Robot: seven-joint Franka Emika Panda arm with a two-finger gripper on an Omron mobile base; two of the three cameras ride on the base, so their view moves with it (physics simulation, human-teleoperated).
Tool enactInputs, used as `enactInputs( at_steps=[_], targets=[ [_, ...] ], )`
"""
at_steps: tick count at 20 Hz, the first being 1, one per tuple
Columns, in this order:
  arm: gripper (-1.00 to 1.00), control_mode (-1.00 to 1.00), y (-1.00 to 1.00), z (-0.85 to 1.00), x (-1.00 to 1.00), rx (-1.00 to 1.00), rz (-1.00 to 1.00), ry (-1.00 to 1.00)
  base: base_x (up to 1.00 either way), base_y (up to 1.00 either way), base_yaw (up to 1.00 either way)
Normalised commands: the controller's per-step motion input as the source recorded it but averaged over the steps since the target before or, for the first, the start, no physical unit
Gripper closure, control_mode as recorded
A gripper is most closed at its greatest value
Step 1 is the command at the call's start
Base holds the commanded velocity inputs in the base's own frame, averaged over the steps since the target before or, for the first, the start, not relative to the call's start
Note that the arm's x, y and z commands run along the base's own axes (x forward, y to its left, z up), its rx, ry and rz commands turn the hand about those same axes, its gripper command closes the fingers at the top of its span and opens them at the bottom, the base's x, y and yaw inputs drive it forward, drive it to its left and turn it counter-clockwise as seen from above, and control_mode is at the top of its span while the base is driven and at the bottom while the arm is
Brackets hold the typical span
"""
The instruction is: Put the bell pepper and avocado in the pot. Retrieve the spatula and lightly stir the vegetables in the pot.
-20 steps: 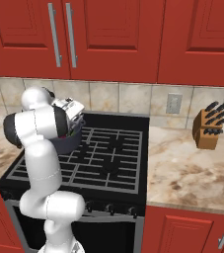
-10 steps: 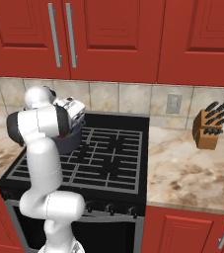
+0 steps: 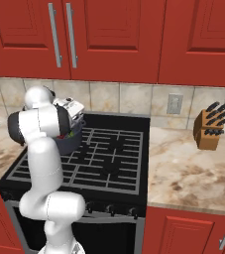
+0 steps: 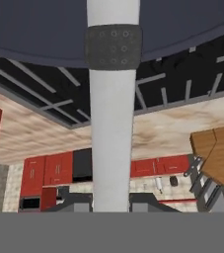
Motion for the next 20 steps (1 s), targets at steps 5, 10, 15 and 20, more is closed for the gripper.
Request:
enactInputs(
  at_steps=[5,10,15,20],
  targets=[
    [1.00,-1.00,0.31,0.00,-0.14,0.00,0.00,0.03,0.00,0.00,0.00],
    [1.00,-1.00,0.17,0.01,0.01,0.00,0.00,0.00,0.00,0.00,0.00],
    [1.00,-1.00,-0.02,0.13,0.06,-0.01,0.00,0.01,0.00,0.00,0.00],
    [1.00,-1.00,-0.31,0.00,0.37,-0.07,0.00,0.00,0.00,0.00,0.00]
  ],
)
